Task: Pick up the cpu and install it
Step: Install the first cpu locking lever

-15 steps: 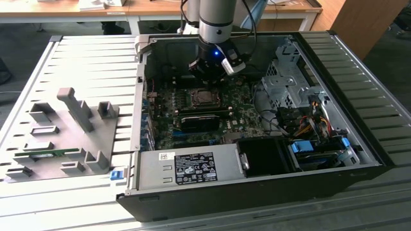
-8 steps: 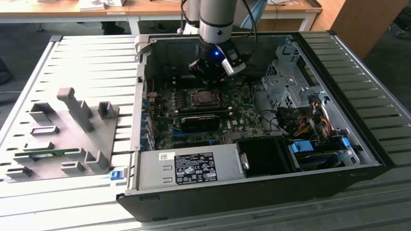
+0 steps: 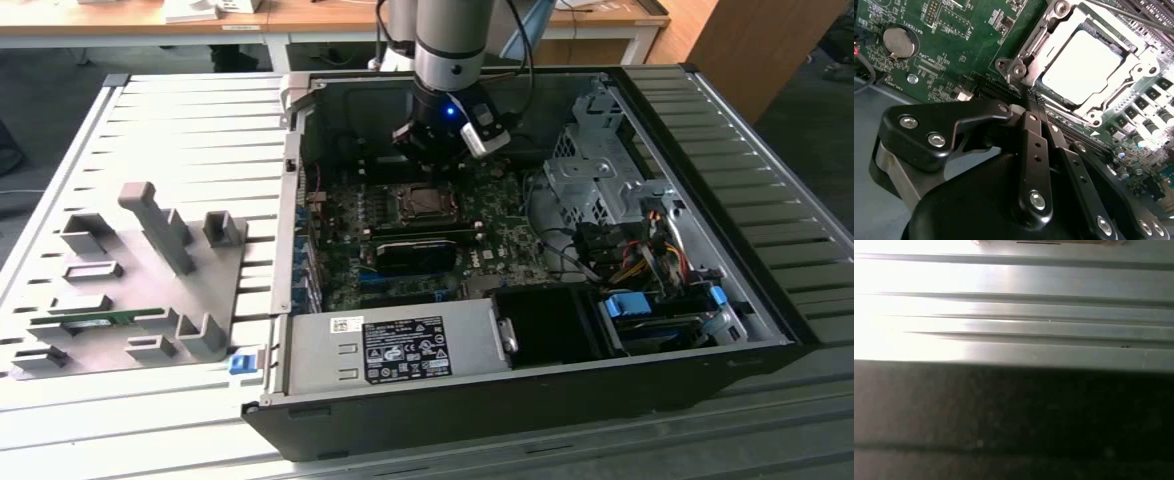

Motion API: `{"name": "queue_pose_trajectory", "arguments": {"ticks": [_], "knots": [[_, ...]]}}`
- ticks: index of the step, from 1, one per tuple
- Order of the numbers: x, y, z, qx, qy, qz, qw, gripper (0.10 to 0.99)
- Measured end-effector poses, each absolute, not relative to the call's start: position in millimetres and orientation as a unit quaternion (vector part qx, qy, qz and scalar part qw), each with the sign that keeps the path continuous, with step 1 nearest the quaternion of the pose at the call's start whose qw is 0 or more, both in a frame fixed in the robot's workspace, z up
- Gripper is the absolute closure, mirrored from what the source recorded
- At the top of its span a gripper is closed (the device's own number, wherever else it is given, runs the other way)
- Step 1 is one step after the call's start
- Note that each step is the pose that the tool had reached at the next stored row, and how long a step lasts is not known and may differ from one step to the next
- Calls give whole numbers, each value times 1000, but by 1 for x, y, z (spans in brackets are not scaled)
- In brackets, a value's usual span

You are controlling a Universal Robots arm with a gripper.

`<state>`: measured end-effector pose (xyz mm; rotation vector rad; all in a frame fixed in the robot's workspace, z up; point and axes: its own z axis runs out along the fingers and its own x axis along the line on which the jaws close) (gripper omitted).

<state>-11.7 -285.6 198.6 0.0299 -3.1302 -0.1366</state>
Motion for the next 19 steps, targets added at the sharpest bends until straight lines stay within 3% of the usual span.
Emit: {"name": "queue_pose_trajectory", "arguments": {"ticks": [19], "knots": [[-12, -292, 206, 10, -999, -40, 5, 980]]}}
